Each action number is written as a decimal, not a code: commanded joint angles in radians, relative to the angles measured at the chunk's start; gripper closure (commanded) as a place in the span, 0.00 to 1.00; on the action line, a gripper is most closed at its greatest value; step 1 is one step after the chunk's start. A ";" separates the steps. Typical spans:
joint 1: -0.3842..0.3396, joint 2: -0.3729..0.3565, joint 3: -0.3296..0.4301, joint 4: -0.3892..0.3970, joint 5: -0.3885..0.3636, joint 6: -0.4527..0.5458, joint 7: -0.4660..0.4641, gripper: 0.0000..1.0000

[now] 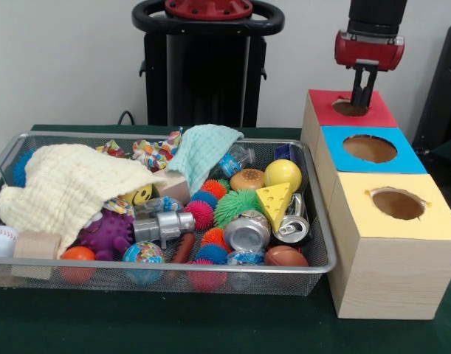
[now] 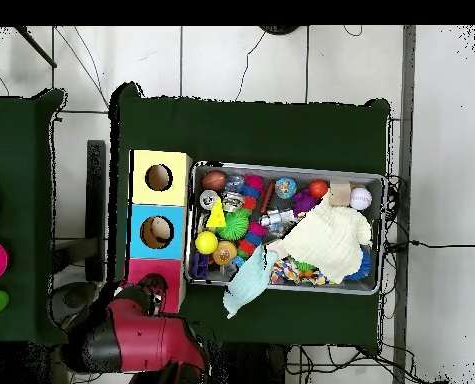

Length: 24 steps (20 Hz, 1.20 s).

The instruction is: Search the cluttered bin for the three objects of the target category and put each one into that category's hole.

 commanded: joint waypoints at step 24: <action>-0.270 -0.177 0.056 -0.259 -0.110 0.485 -0.126 1.00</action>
